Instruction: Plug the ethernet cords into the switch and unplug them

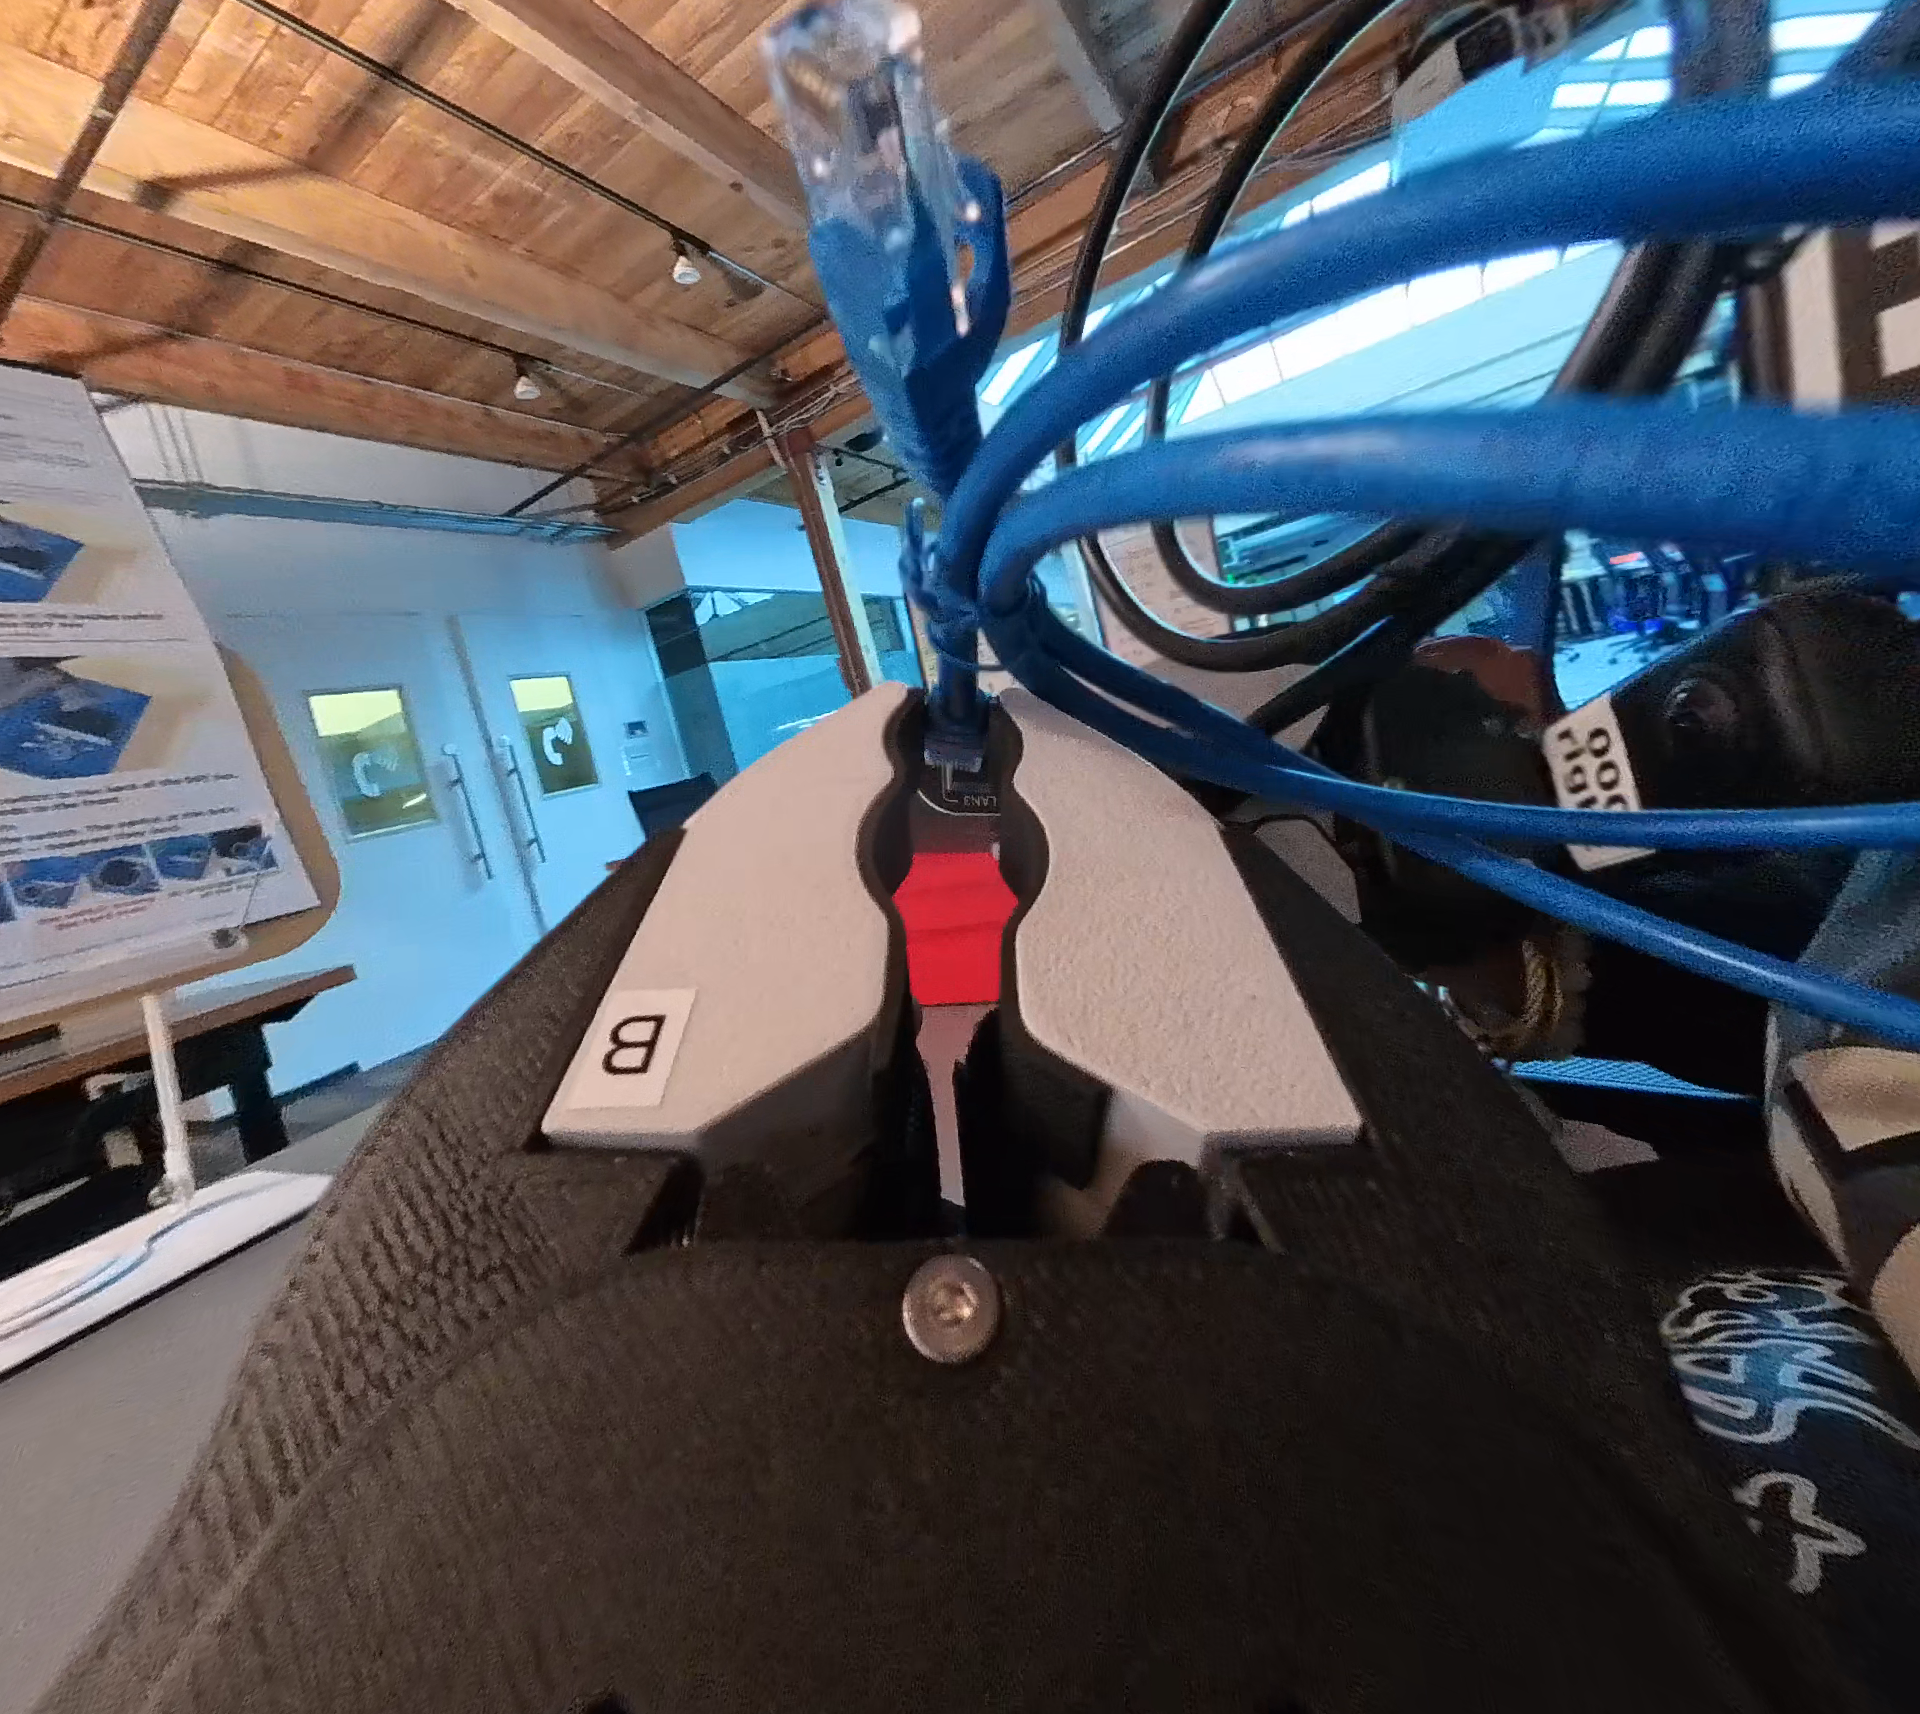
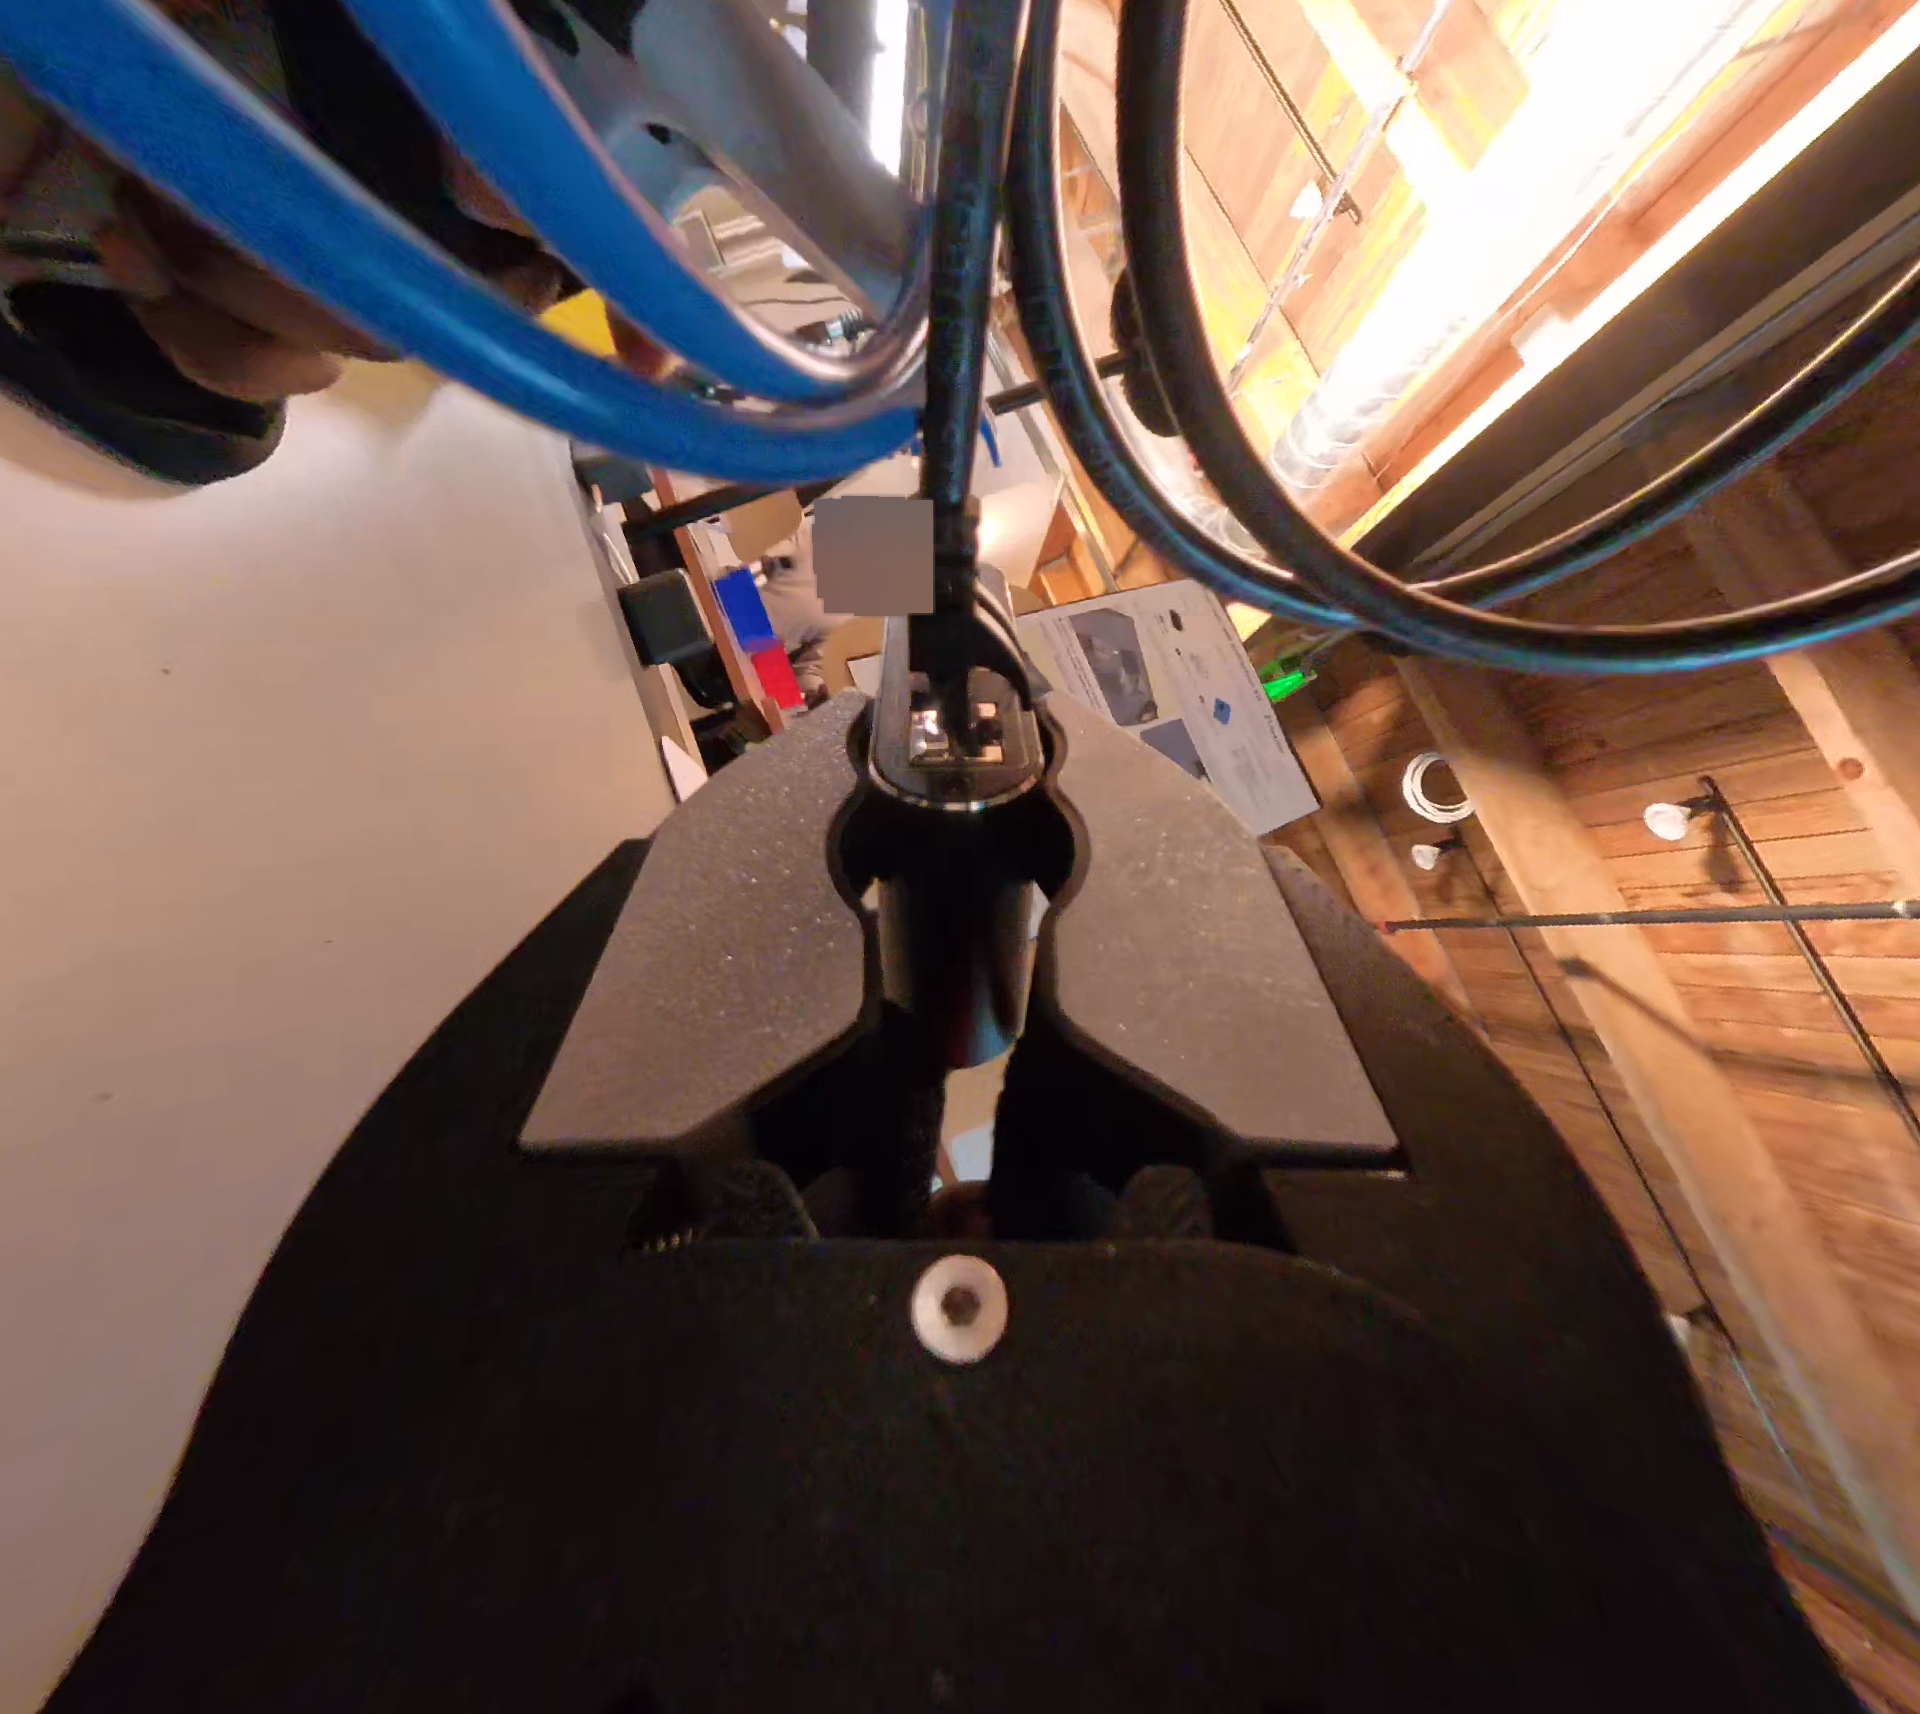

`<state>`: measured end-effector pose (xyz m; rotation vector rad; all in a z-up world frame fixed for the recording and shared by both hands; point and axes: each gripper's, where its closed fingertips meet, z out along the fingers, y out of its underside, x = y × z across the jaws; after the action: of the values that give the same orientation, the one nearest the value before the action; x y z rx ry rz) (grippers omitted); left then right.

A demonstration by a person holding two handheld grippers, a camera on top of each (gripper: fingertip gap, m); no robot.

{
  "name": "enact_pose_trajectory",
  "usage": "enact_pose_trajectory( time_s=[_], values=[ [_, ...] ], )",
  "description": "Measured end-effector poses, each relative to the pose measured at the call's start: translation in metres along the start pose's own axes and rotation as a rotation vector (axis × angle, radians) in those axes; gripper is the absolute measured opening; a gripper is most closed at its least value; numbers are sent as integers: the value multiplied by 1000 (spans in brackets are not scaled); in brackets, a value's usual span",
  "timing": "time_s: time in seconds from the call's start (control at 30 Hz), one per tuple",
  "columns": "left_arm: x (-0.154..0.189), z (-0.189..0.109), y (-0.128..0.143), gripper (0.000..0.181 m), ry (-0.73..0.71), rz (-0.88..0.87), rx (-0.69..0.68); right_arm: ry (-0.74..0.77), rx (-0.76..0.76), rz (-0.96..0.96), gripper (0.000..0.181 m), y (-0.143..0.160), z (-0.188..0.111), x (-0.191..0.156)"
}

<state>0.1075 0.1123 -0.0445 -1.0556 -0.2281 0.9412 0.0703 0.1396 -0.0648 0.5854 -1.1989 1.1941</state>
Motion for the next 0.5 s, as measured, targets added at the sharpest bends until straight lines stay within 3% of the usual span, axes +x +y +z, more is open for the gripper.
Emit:
enact_pose_trajectory(
  time_s=[0.5],
  values=[
    [-4,-2,-3,11,-79,1,55,23,-81,-39,26,-6,8,-6]
  ],
)
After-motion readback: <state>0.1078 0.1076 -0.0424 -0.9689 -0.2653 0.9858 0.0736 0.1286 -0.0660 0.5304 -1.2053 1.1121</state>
